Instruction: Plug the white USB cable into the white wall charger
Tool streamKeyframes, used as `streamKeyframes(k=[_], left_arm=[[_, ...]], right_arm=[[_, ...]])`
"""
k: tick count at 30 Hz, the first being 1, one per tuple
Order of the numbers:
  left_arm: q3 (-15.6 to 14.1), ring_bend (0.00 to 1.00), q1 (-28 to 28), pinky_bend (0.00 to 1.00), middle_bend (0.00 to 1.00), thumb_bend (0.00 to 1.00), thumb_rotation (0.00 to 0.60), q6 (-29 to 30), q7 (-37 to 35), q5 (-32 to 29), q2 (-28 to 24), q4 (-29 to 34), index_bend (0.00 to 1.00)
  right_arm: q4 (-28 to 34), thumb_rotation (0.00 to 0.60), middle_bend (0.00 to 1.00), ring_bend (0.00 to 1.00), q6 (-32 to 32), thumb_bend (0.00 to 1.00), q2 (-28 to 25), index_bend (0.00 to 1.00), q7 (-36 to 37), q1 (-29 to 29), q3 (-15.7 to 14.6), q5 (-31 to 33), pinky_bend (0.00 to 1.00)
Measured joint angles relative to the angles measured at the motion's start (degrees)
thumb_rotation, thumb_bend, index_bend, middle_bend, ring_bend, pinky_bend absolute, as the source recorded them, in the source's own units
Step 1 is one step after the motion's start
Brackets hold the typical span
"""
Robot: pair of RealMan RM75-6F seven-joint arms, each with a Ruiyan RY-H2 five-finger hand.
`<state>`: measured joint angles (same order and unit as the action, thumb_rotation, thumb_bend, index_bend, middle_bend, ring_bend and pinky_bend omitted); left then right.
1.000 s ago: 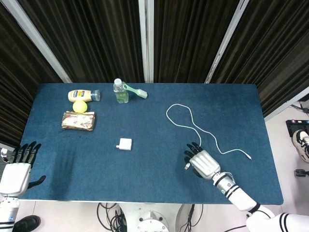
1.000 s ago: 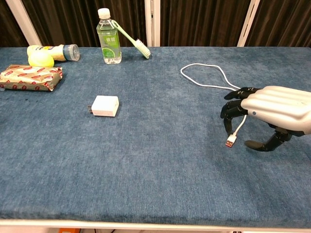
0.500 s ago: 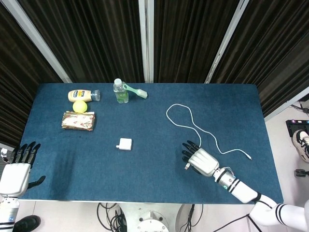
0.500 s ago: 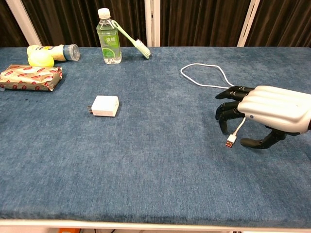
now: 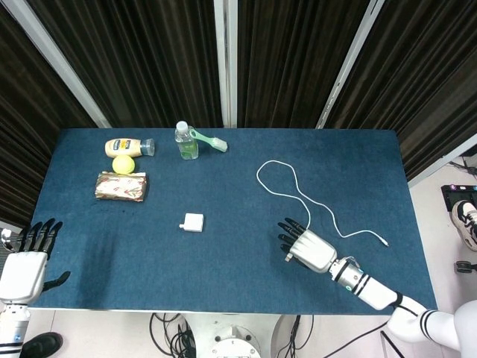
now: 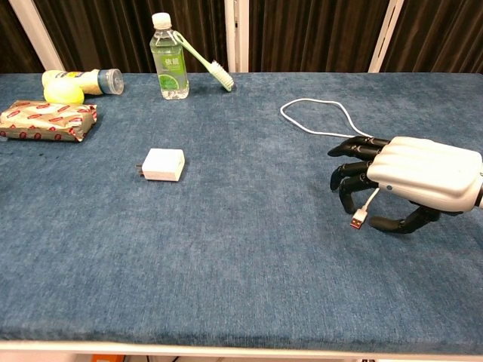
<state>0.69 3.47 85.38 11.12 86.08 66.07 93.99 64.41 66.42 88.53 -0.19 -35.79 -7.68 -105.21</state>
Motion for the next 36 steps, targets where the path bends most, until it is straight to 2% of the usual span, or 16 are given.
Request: streamKeyframes(k=[13,25,36], left_arm=[[0.0,0.00,0.1,0.00,0.00,0.12,0.600,-0.2,-0.1,-0.3,0.0,-0.1,0.00],[0.0,0.00,0.1,0.00,0.00,0.12,0.600,-0.4,-0.5,-0.3,0.1,-0.4,0.00],[0.0,0.00,0.6,0.00,0.00,0.12,0.600,-0.9,-0.1,0.0,-0.4,-0.1,0.00]], right_arm=[[-0.9,0.600,0.27,0.00,0.4,0.32,0.6,0.48,0.4,-0.2,0.1,0.3,0.00],[-1.1,0.600,0.32,0.03,0.1,0.33,1.1,0.55,0.0,-0.3,0.1,0.9,0.00],[1.2,0.600,0.38,0.12,0.8,0.45,-0.2,0.56,-1.0,0.0,1.0,1.9,0.00]])
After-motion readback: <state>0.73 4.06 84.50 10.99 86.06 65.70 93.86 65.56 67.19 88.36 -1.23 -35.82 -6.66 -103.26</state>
